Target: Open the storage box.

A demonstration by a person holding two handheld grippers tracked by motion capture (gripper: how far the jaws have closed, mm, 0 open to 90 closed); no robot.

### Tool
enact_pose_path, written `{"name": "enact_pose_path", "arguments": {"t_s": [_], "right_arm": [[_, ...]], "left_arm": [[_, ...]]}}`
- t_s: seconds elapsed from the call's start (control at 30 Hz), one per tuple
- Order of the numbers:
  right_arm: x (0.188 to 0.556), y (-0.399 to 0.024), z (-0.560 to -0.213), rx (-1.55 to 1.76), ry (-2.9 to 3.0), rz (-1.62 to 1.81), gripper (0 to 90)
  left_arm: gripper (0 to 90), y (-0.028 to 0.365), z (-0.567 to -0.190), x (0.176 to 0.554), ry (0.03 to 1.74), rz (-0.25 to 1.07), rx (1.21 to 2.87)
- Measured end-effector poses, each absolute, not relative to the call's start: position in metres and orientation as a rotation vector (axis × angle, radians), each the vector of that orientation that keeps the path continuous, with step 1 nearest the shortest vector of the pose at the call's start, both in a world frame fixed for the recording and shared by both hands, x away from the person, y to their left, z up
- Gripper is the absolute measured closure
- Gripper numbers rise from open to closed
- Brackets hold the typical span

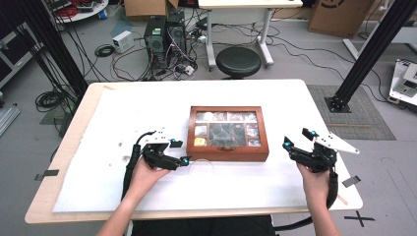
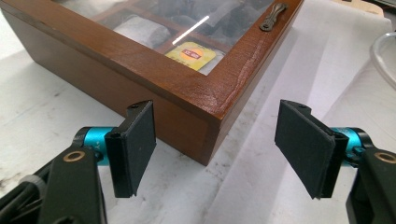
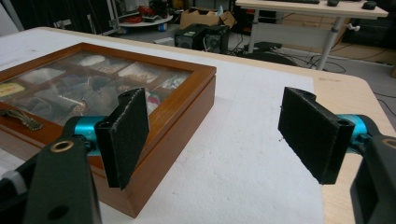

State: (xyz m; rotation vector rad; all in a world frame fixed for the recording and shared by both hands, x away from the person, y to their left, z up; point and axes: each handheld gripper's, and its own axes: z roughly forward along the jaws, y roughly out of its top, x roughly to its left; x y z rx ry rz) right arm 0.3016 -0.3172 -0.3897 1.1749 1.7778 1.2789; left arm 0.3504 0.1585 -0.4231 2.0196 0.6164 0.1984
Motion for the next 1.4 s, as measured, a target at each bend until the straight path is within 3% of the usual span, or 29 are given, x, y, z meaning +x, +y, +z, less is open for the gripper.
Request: {"name": "enact_pose_path", "arguments": {"t_s": [0.57,0.73,1.4], "right_arm": [[0.301,-0.316,-0.390,1.175,1.773,1.282,25.1],[0.301,-0.316,-0.390,1.172,1.770,1.277,25.1],[0.300,-0.312,-0.389,1.140,1.768,1.261,25.6]], "left_arm": [[36.6,0.149,-0.434,0.359,0.645,0.178,2.074],[43.6,0.148,-0.435,0.361,0.665,0.194,2.077],[45.3,0.147,-0.426,0.358,0.671,0.227,2.079]]}}
